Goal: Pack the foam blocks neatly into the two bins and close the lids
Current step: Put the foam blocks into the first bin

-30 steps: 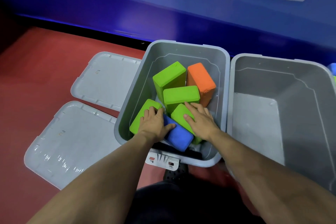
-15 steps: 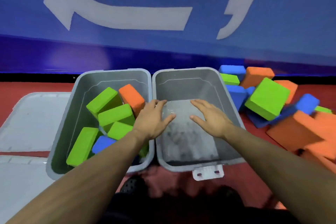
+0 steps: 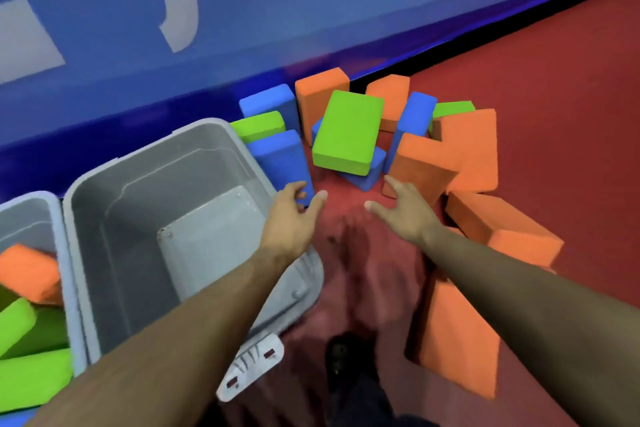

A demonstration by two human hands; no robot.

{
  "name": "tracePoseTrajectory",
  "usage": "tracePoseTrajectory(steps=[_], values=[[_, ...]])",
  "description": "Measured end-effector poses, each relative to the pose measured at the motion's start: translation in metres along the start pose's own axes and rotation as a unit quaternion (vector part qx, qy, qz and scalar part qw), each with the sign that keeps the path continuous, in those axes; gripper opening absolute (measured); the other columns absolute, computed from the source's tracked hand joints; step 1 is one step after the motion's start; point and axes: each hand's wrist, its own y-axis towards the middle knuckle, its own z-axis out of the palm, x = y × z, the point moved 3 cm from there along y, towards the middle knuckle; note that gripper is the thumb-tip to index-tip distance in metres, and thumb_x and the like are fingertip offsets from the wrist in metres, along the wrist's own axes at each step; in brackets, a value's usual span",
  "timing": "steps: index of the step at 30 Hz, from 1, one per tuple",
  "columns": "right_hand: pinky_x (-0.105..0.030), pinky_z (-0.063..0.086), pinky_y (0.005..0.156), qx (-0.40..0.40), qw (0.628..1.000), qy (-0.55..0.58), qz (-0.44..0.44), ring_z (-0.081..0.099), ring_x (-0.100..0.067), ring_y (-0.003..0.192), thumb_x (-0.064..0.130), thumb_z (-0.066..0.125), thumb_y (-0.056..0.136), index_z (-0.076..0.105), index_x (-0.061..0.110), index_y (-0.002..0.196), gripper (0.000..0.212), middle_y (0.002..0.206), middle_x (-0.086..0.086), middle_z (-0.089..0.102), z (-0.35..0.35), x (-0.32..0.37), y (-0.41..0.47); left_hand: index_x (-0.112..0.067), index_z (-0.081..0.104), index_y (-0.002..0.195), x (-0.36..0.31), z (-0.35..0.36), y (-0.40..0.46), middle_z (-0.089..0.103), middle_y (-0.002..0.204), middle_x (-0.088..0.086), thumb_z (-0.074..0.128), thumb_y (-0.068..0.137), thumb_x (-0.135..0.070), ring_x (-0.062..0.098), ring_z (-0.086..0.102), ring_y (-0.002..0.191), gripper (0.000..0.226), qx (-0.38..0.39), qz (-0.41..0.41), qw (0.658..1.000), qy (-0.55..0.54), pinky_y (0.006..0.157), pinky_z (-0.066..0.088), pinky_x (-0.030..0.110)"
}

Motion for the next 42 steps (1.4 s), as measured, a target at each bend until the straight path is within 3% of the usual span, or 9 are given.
tracePoseTrajectory(steps=[7,12,16,20,23,26,33,38,42], values=[[-0.044,0.025,0.121,-0.120,0.985,-0.117,0.038,0.024,-0.033,0.149,0.057,0.073,0.080,0.031,0.023,0.155,0.092,0.165,-0.012,0.017,-0.035,-0.064,0.081,0.007,0.061,0.118,-0.009,0.108,0.100,0.071,0.109,0.021,0.061,0.076,-0.080,0.042,0.065,0.112,0.097,0.031,-0.170,0.973,-0.150,0.099,0.052,0.052],[-0.048,0.019,0.122,-0.115,0.978,-0.165,0.048,0.013,-0.029,0.153,0.065,0.071,0.078,0.024,0.029,0.157,0.098,0.168,-0.008,0.008,-0.049,-0.093,0.138,0.006,0.053,0.140,0.019,0.137,0.165,0.052,0.138,0.033,0.067,0.044,-0.095,0.048,0.060,0.120,0.140,0.026,-0.257,0.933,-0.252,0.096,0.049,0.063],[-0.050,0.025,0.117,-0.095,0.976,-0.188,0.044,0.030,-0.029,0.145,0.071,0.071,0.072,0.025,0.025,0.156,0.106,0.157,-0.008,0.034,-0.048,-0.104,0.161,-0.009,0.054,0.142,0.017,0.144,0.193,0.067,0.120,0.013,0.073,0.081,-0.065,0.020,0.069,0.065,0.084,0.006,-0.248,0.897,-0.366,0.045,0.054,0.029],[-0.045,0.036,0.108,-0.105,0.971,-0.212,0.038,0.044,-0.035,0.125,0.067,0.077,0.069,0.039,0.021,0.148,0.099,0.136,-0.012,0.045,-0.041,-0.106,0.152,-0.010,0.050,0.139,0.027,0.149,0.203,0.068,0.126,0.013,0.072,0.091,-0.047,0.024,0.069,0.099,0.064,-0.012,-0.252,0.878,-0.406,0.074,0.056,0.035],[-0.046,0.041,0.102,-0.107,0.976,-0.186,0.045,0.046,-0.035,0.121,0.068,0.078,0.065,0.047,0.020,0.141,0.095,0.132,-0.011,0.047,-0.044,-0.100,0.133,-0.010,0.057,0.121,0.023,0.140,0.194,0.071,0.110,0.009,0.077,0.089,-0.042,0.026,0.071,0.095,0.049,-0.034,-0.233,0.882,-0.408,0.079,0.057,0.039],[-0.047,0.043,0.099,-0.139,0.978,-0.143,0.061,0.049,-0.035,0.120,0.073,0.076,0.064,0.050,0.021,0.137,0.093,0.128,-0.011,0.049,-0.060,-0.079,0.104,-0.017,0.061,0.096,0.007,0.109,0.178,0.075,0.106,0.010,0.087,0.075,-0.047,0.026,0.074,0.091,0.045,-0.057,-0.195,0.904,-0.376,0.086,0.061,0.048],[-0.048,0.042,0.098,-0.184,0.978,-0.095,0.016,0.050,-0.035,0.120,0.083,0.070,0.058,0.053,0.021,0.131,0.097,0.126,-0.011,0.053,-0.101,0.043,0.022,-0.020,0.073,0.100,-0.052,-0.036,0.093,0.078,0.107,0.000,0.083,0.080,-0.044,0.021,0.073,0.102,0.033,-0.053,-0.087,0.936,-0.338,0.092,0.059,0.044],[-0.041,0.046,0.093,-0.104,0.987,0.053,-0.111,0.052,-0.035,0.125,0.085,0.072,0.048,0.049,0.020,0.132,0.108,0.123,-0.005,0.054,-0.072,0.169,-0.046,0.015,0.062,0.105,-0.041,-0.184,0.005,0.066,0.058,0.009,0.082,0.083,-0.040,0.009,0.054,0.051,0.063,-0.158,-0.071,0.924,-0.342,0.061,0.050,0.028],[-0.049,0.039,0.098,-0.146,0.980,-0.005,-0.135,0.051,-0.033,0.121,0.081,0.072,0.059,0.052,0.020,0.127,0.094,0.127,-0.008,0.054,-0.043,0.265,-0.087,-0.004,0.054,0.054,0.005,-0.298,-0.077,0.052,0.045,-0.003,0.086,0.075,-0.045,0.016,0.050,0.049,0.057,-0.255,-0.082,0.905,-0.330,0.058,0.043,0.028]])
